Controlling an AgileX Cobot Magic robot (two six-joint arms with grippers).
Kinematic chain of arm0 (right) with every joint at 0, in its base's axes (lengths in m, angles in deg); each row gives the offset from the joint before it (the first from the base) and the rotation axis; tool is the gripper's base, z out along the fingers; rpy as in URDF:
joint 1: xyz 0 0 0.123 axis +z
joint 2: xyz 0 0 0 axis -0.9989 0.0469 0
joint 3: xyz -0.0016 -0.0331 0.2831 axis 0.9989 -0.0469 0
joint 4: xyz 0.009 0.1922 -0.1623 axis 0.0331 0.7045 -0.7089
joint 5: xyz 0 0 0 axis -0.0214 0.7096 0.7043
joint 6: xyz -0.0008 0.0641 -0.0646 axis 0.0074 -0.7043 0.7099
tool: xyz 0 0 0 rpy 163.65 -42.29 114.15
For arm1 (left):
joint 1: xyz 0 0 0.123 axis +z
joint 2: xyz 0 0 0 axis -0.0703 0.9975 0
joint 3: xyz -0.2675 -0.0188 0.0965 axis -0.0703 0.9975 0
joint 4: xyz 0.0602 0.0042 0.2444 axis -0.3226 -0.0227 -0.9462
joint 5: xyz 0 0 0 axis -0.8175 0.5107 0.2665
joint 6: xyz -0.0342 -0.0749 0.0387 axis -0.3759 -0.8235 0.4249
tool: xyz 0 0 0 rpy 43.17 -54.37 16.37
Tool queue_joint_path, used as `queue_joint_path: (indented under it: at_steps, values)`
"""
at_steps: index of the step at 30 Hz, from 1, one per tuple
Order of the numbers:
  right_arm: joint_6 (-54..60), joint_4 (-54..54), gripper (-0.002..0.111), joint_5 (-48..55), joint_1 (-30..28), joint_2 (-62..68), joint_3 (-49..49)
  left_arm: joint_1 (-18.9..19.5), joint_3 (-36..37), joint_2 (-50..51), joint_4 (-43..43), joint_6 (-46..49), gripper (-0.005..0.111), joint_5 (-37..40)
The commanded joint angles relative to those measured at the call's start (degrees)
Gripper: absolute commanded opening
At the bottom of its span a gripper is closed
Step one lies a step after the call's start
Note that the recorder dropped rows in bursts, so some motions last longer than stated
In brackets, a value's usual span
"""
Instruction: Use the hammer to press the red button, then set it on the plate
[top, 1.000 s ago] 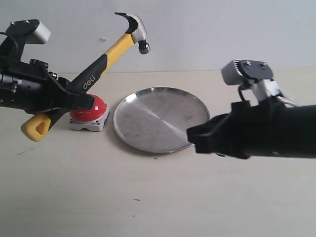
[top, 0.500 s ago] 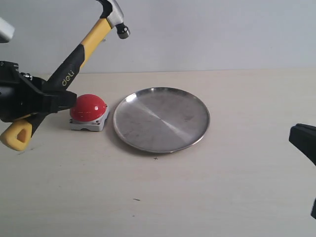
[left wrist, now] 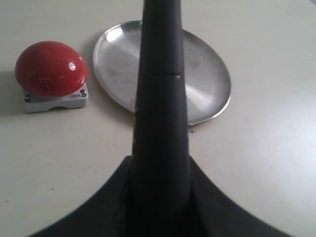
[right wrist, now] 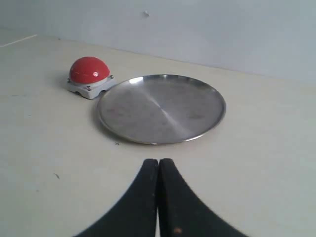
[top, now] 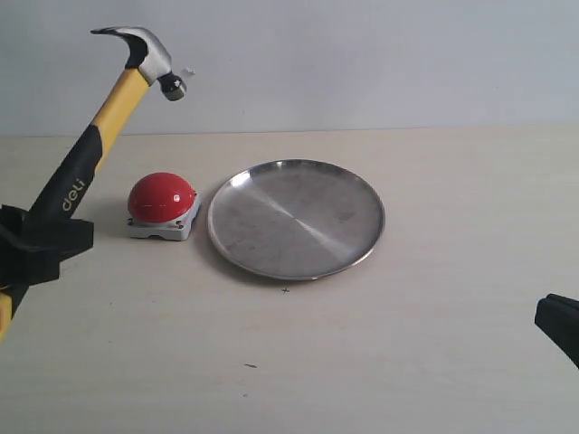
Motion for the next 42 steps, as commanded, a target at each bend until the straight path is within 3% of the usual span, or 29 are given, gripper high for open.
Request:
queue_joint_path:
  at_steps: [1,12,16,20,24,29,33,38,42]
  values:
    - [-6.1,0.3,0.0,3.7,0.1,-0.5,-0.1,-0.3,1.6,-2.6,2.2,-0.9,0.0,-6.4]
    - [-6.9,0.3,0.0,4.2,0.1,-0.5,-0.1,-0.3,1.4,-6.6,-2.8,-0.7,0.0,-21.3]
    - [-6.9,0.3,0.0,4.2,0.1,-0.5,-0.1,0.7,-0.7,-7.2,-2.4,0.7,0.0,-21.5]
    - [-6.9,0.3,0.0,4.2,0.1,-0.5,-0.1,4.8,-4.4,-7.0,-2.4,0.3,0.0,-12.3]
    - [-6.9,0.3,0.0,4.2,0.1,-0.5,-0.1,12.5,-9.4,-6.2,-6.6,-0.1,0.0,2.1]
    - [-6.9,0.3,0.0,4.2,0.1,-0.5,-0.1,20.6,-16.6,-2.1,-21.8,-10.5,0.0,23.3]
    - [-6.9,0.3,0.0,4.2,0.1,-0.5,-0.1,22.8,-21.1,2.7,-36.3,-23.5,0.0,30.9]
    - [-6.9,0.3,0.0,4.2,0.1,-0.5,-0.1,22.8,-20.7,3.9,-61.4,-47.9,0.0,22.4]
    - [-6.9,0.3,0.0,4.2,0.1,-0.5,-0.1,22.5,-15.7,0.4,-63.0,-55.5,0.0,7.5]
